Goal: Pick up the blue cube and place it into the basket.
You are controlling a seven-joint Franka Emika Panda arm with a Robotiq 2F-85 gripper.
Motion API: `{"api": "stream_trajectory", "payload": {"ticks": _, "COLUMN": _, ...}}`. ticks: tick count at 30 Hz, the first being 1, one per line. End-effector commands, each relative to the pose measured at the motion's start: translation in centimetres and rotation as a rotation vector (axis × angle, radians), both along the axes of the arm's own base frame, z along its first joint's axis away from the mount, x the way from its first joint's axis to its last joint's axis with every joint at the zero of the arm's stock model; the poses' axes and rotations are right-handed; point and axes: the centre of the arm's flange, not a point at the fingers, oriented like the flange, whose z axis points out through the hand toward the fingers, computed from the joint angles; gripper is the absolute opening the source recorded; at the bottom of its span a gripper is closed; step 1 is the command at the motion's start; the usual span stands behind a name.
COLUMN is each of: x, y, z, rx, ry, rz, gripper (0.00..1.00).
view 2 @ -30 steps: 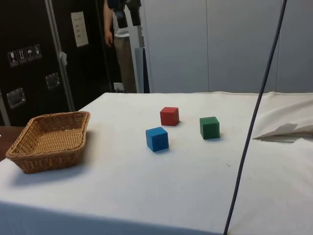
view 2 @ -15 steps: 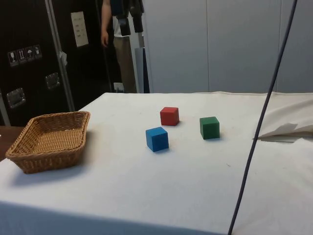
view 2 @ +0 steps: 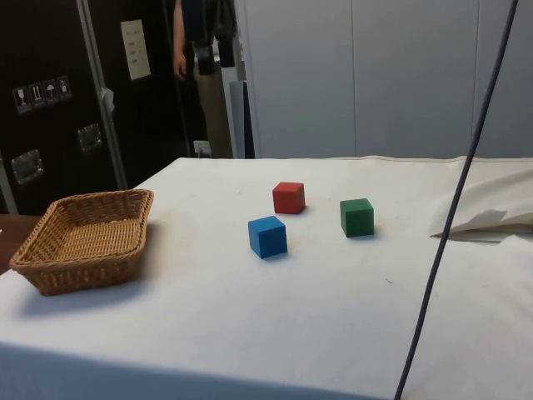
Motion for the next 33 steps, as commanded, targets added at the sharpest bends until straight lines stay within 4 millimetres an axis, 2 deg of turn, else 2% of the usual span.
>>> {"api": "stream_trajectory", "payload": {"ticks": 1, "x": 0.0, "y": 0.2, "z": -0.2, "rx": -0.005, "ry": -0.016, "rz": 0.008, "gripper": 1.00}}
{"api": "stream_trajectory", "payload": {"ticks": 19, "x": 0.2, "y": 2.6, "z": -2.9, "rx": 0.002, "ry": -0.070, "rz": 0.120, "gripper": 1.00}}
{"api": "stream_trajectory", "payload": {"ticks": 33, "x": 0.2, "y": 2.9, "z": -4.4, "rx": 0.010, "ry": -0.081, "rz": 0.205, "gripper": 1.00}}
